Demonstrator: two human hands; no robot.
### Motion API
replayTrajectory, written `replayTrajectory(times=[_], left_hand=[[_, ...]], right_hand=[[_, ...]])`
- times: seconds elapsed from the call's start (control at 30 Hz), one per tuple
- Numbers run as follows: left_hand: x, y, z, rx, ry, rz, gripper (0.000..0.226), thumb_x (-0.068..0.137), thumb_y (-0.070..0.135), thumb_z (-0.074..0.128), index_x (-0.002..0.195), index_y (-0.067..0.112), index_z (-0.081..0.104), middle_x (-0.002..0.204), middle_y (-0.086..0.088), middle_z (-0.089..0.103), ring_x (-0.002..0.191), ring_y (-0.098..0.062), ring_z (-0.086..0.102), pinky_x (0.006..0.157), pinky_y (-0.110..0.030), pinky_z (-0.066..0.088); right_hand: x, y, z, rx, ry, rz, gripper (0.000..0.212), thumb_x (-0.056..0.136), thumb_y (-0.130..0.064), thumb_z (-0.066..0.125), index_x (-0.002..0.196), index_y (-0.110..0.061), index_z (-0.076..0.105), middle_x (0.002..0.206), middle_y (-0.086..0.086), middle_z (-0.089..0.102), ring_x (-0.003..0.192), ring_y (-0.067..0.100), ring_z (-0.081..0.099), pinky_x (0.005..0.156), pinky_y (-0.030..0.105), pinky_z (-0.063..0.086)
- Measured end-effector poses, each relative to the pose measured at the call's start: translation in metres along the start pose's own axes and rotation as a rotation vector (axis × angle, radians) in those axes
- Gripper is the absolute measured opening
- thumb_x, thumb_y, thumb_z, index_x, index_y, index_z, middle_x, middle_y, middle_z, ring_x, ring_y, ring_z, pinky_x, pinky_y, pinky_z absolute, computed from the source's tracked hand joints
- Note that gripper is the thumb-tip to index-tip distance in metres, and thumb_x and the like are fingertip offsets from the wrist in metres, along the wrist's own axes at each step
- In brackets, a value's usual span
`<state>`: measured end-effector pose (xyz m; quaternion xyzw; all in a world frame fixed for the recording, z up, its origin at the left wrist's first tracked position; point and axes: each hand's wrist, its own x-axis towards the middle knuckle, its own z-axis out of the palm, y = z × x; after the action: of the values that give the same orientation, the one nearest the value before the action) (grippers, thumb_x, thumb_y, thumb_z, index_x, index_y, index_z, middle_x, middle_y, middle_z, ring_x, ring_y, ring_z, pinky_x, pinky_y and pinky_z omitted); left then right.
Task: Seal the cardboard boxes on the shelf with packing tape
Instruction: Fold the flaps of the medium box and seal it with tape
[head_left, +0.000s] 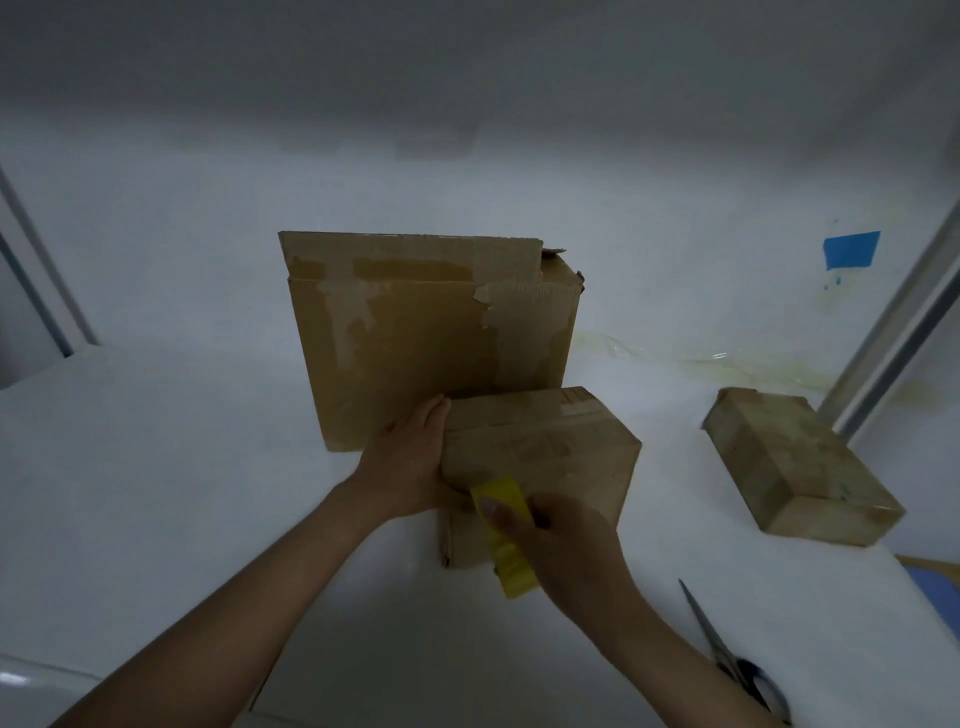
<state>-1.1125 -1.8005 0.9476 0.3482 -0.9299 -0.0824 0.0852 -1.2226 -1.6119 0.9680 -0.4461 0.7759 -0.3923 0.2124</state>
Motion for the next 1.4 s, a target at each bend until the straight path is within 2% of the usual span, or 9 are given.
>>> replayTrajectory(times=[0.17, 0.33, 0.6, 0.77, 0.87, 1.07, 1.23, 1.3, 1.4], left_hand=[[-0.003, 0.005, 0.000, 0.014, 0.007, 0.015, 0.139, 0.060, 0.074, 0.075, 0.158, 0.010, 0.000, 0.166, -0.003, 0.003, 0.142, -0.023, 0.033, 0.105, -0.039, 0.044], [-0.003, 0.007, -0.003, 0.009, 0.004, 0.009, 0.136, 0.063, 0.069, 0.078, 0.158, 0.008, 0.001, 0.165, -0.003, 0.003, 0.140, -0.024, 0.036, 0.102, -0.039, 0.044], [0.001, -0.005, 0.005, -0.129, -0.048, 0.057, 0.140, 0.062, 0.065, 0.082, 0.158, 0.013, -0.006, 0.166, 0.003, -0.008, 0.146, -0.021, 0.026, 0.113, -0.037, 0.038], [-0.001, -0.027, 0.014, -0.377, -0.045, 0.111, 0.144, 0.045, 0.088, 0.072, 0.157, 0.036, -0.002, 0.163, 0.017, -0.008, 0.148, -0.018, 0.024, 0.116, -0.042, 0.035], [0.000, -0.032, 0.024, -0.453, -0.027, 0.100, 0.135, 0.048, 0.082, 0.080, 0.150, 0.055, -0.004, 0.164, 0.010, 0.000, 0.148, -0.021, 0.024, 0.113, -0.050, 0.038], [-0.001, -0.028, 0.029, -0.700, -0.019, 0.081, 0.125, 0.051, 0.061, 0.092, 0.148, 0.052, 0.013, 0.153, 0.015, 0.029, 0.136, -0.010, 0.039, 0.109, -0.039, 0.044], [0.004, -0.027, 0.023, -0.733, -0.041, 0.031, 0.120, 0.048, 0.061, 0.092, 0.144, 0.049, 0.022, 0.142, 0.015, 0.038, 0.128, -0.011, 0.046, 0.100, -0.036, 0.051], [0.004, -0.025, 0.017, -0.753, -0.064, 0.016, 0.115, 0.050, 0.062, 0.090, 0.143, 0.045, 0.025, 0.135, 0.019, 0.042, 0.123, -0.009, 0.049, 0.089, -0.026, 0.052], [0.001, -0.020, 0.012, -0.774, -0.098, -0.042, 0.108, 0.046, 0.079, 0.080, 0.138, 0.046, 0.033, 0.125, 0.017, 0.050, 0.108, -0.008, 0.058, 0.079, -0.025, 0.055]], right_hand=[[-0.003, -0.003, -0.005, -0.110, 0.032, 0.007, 0.055, 0.086, -0.062, 0.056, 0.062, -0.015, 0.040, 0.053, -0.003, 0.034, 0.046, 0.007, 0.031, 0.045, 0.018, 0.024], [-0.009, 0.000, -0.005, 0.085, -0.020, 0.185, 0.044, 0.087, -0.048, 0.063, 0.072, -0.006, 0.059, 0.062, 0.003, 0.055, 0.035, 0.000, 0.051, 0.038, 0.010, 0.034], [-0.019, 0.009, -0.002, 0.096, -0.138, 0.229, 0.041, 0.093, -0.043, 0.059, 0.073, -0.011, 0.041, 0.058, -0.003, 0.042, 0.029, -0.004, 0.047, 0.033, 0.007, 0.027], [-0.017, 0.015, 0.000, 0.186, -0.184, 0.295, 0.038, 0.091, -0.045, 0.061, 0.081, -0.009, 0.052, 0.062, -0.004, 0.055, 0.035, -0.005, 0.053, 0.036, 0.007, 0.033], [-0.016, 0.016, 0.000, 0.226, -0.200, 0.332, 0.037, 0.090, -0.044, 0.063, 0.080, -0.010, 0.054, 0.062, -0.004, 0.057, 0.037, -0.003, 0.054, 0.039, 0.008, 0.035], [-0.010, 0.016, -0.002, 0.173, -0.202, 0.359, 0.045, 0.080, -0.058, 0.066, 0.078, -0.018, 0.045, 0.078, 0.003, 0.044, 0.071, 0.015, 0.046, 0.068, 0.028, 0.029], [-0.012, 0.004, -0.012, 0.210, -0.196, 0.324, 0.048, 0.088, -0.047, 0.065, 0.064, -0.018, 0.034, 0.054, -0.001, 0.042, 0.045, 0.009, 0.044, 0.049, 0.016, 0.030], [-0.014, -0.005, -0.020, 0.276, -0.201, 0.289, 0.044, 0.094, -0.034, 0.062, 0.062, -0.013, 0.038, 0.034, -0.012, 0.043, 0.030, 0.000, 0.045, 0.035, 0.010, 0.031], [-0.010, -0.010, -0.022, 0.286, -0.131, 0.219, 0.040, 0.093, -0.038, 0.062, 0.068, -0.008, 0.051, 0.036, -0.013, 0.046, 0.033, -0.001, 0.049, 0.037, 0.010, 0.034]])
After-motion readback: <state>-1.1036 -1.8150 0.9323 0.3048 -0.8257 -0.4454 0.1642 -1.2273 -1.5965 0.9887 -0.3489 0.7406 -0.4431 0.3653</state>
